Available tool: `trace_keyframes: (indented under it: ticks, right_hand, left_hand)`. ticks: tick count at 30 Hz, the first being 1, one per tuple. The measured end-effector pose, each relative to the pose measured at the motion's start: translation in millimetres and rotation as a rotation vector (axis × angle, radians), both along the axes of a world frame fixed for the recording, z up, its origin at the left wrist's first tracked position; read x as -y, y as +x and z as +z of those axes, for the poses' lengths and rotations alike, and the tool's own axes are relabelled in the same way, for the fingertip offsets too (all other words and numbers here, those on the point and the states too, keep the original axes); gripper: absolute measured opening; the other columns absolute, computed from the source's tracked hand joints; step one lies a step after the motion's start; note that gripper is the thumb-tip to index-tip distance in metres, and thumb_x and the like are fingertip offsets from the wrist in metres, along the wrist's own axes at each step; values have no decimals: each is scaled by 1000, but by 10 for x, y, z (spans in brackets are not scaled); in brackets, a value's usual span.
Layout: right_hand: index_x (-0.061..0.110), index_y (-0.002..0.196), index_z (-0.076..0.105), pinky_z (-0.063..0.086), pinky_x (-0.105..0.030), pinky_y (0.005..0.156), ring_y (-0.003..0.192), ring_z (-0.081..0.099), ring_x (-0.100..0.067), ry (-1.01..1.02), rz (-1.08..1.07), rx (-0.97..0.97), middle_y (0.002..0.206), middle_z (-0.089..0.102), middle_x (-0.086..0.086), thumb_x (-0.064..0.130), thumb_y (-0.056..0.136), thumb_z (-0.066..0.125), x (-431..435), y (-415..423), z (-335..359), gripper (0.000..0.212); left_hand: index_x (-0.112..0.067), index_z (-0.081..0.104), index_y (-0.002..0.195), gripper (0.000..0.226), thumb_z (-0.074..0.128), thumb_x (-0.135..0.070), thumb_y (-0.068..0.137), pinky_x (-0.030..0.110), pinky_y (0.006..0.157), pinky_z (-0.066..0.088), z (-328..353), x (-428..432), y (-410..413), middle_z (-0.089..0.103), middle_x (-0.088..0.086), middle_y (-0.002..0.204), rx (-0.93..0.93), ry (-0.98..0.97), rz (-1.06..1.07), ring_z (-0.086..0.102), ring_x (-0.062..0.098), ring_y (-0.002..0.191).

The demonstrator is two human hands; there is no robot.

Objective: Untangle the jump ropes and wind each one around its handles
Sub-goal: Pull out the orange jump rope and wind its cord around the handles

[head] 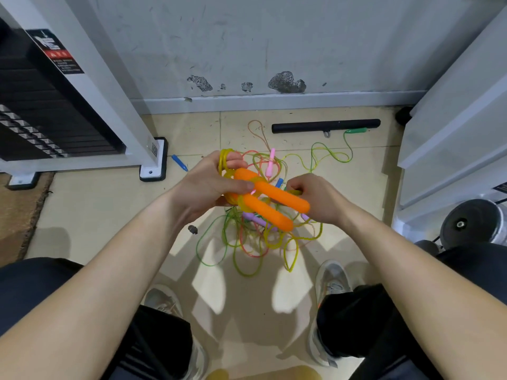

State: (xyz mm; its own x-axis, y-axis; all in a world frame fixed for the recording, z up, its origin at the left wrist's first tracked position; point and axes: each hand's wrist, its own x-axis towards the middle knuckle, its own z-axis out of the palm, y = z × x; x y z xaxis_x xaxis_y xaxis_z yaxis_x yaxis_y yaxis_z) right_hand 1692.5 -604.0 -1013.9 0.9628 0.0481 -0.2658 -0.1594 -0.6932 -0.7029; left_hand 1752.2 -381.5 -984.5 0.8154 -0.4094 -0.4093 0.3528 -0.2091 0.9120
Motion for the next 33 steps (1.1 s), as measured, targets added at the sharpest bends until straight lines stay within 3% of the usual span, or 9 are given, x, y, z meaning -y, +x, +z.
trace_keyframes:
  ticks: [3, 6, 12, 14, 18, 21, 25, 29, 33]
  right_hand:
    - [23, 53, 51, 25, -24, 49, 50, 34, -9, 14, -18, 34, 53, 35, 9, 43, 89, 71, -13, 18, 23, 45]
    - [19, 62, 67, 32, -20, 49, 48, 37, -6, 138, -112, -40, 54, 46, 8, 35, 94, 67, -82, 8, 51, 36]
    - [-2, 102, 62, 40, -28, 47, 45, 47, -12, 724, -441, -205, 75, 60, -7, 6, 102, 42, -489, -106, 134, 21]
    - [-1, 120, 58, 48, -30, 54, 51, 55, -10, 652, -409, -66, 86, 64, -4, 9, 103, 41, -652, -183, 57, 26]
    - [15, 140, 57, 46, -24, 61, 62, 56, -7, 307, -282, 313, 75, 65, 5, 22, 96, 44, -762, -290, -150, 46]
    - [14, 145, 52, 35, -9, 67, 68, 51, -2, 217, -267, 417, 79, 62, 5, 25, 97, 44, -758, -281, -216, 50]
    - [19, 151, 45, 45, -39, 75, 86, 56, -25, 41, -161, 447, 94, 61, -8, 27, 99, 38, -744, -255, -272, 53]
    - [13, 148, 48, 49, -45, 60, 72, 53, -34, -220, -43, 487, 92, 52, -10, 15, 94, 41, -713, -243, -287, 54]
    - [4, 142, 52, 50, -46, 69, 79, 55, -31, -181, -9, 519, 99, 56, -11, 10, 95, 45, -744, -270, -312, 48]
  left_hand:
    - [-24, 51, 129, 70, 88, -10, 71, 35, 76, 61, -28, 11, -12, 60, -17, 114, 266, 210, -168, 61, 7, 104]
    - [-24, 45, 130, 74, 88, -17, 70, 25, 73, 56, -97, 82, -26, 55, -17, 115, 465, 357, -230, 58, 6, 100]
    - [-19, 43, 132, 69, 81, -15, 74, 24, 89, 43, -324, 248, -105, 51, -7, 121, 666, 455, 110, 50, 9, 110]
    - [-22, 43, 126, 65, 82, -15, 75, 23, 91, 43, -360, 321, -147, 52, -6, 121, 605, 393, 242, 52, 9, 110]
    - [-19, 43, 124, 63, 84, -22, 77, 35, 102, 48, -430, 388, -110, 56, -8, 120, 345, 243, 459, 56, 15, 117]
    - [-17, 42, 131, 65, 83, -21, 81, 42, 85, 59, -357, 401, -65, 58, -10, 119, 25, 30, 586, 64, 14, 102]
    - [-9, 41, 139, 71, 82, -21, 83, 28, 56, 57, -272, 420, -37, 59, 3, 126, -214, -120, 613, 67, 14, 89]
    - [-12, 37, 139, 85, 89, -29, 73, 30, 64, 60, -262, 390, -80, 53, -1, 132, -251, -91, 574, 66, 16, 100]
    - [-13, 41, 135, 79, 89, -17, 73, 34, 71, 60, -283, 367, -92, 55, -3, 127, -217, -33, 562, 63, 11, 91]
